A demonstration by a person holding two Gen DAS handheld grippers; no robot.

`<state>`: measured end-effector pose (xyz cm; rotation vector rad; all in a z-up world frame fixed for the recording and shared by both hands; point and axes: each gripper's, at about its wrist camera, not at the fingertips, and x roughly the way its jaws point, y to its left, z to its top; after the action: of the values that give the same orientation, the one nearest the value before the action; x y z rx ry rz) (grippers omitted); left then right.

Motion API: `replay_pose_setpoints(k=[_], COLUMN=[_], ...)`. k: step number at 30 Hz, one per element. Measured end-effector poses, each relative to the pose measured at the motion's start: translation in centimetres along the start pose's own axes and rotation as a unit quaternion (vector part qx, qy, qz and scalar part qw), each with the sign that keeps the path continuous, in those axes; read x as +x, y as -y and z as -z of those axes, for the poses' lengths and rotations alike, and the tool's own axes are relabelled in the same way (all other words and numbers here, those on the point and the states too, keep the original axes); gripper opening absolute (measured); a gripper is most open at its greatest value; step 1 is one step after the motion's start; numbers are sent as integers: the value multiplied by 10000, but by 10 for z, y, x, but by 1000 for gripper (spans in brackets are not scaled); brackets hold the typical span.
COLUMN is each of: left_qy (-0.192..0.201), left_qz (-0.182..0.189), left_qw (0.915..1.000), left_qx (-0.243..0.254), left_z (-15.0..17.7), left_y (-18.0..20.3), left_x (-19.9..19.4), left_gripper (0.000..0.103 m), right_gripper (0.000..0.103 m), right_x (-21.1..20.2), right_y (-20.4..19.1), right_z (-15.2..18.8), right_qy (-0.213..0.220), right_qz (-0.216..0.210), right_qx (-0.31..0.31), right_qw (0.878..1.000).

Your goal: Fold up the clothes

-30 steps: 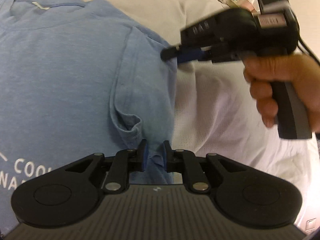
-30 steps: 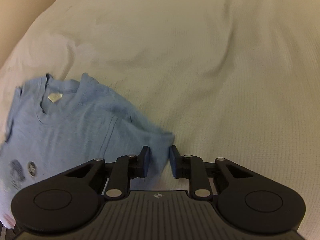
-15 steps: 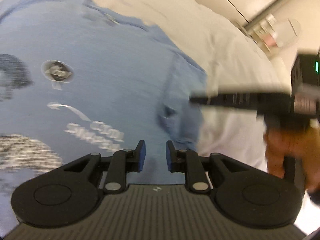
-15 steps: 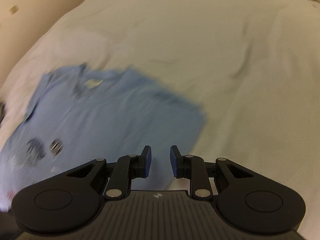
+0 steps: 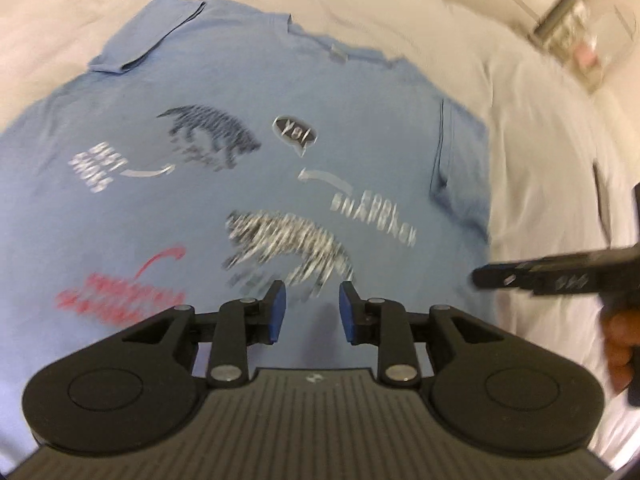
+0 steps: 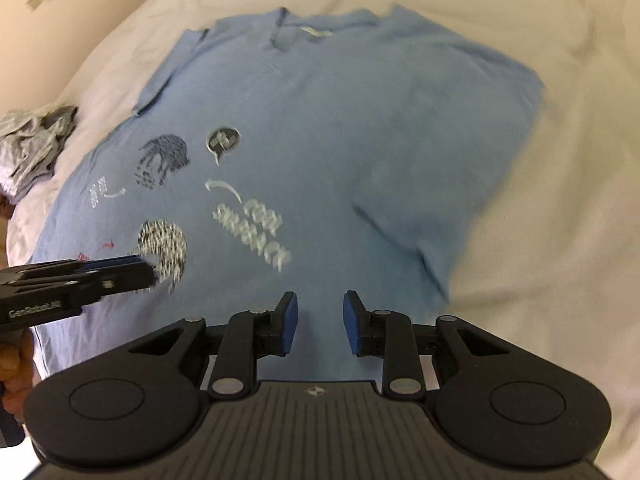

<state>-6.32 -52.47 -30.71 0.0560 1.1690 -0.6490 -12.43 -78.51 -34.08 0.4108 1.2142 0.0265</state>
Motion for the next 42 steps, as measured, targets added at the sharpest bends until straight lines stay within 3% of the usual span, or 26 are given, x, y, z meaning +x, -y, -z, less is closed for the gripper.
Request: replay_pose_setpoints(k=[6,8,14,20,28,33,36,39,42], left_qy=[-280,-323,-342,-74,4,22,40,8,-48], left_qz=[-48,-33,-106,-400,-1040,-1354,-1522,-1690,-1786], left_qw=[9980,9969,9917,9926,9849,9713,9570,9367,9091], left_qx=[561,721,1235,1147,1381,1957,2470,3068,3764], left_z=[26,31,44,69,141,169,173,171,166], left_y=[-9,-14,-31,-54,-72,-74,-78,-86,-101], left_x=[-43,-56,-98,-149,-214,-239,-242,-238,-228], left_gripper=[33,39,42,47,50,54,55,55,57], right_gripper=[46,47,50,50,50,50,50,50,50], right_x=[-46,-62,-99,-117,-127,-142,-141,-144,-139], right_y=[-26,-38,-78,-119,-150,-168,-180,-193,-200], right_z=[51,68,119,153,192,221,236,246,251], right_qy=[37,88,128,194,386,530,500,573,596], right_qz=[262,388,611,550,520,520,537,566,609], right_qx=[501,570,719,242,-674,-819,-914,-1004,-958], right_qw=[9984,9976,9955,9980,9956,9939,9931,9917,9917])
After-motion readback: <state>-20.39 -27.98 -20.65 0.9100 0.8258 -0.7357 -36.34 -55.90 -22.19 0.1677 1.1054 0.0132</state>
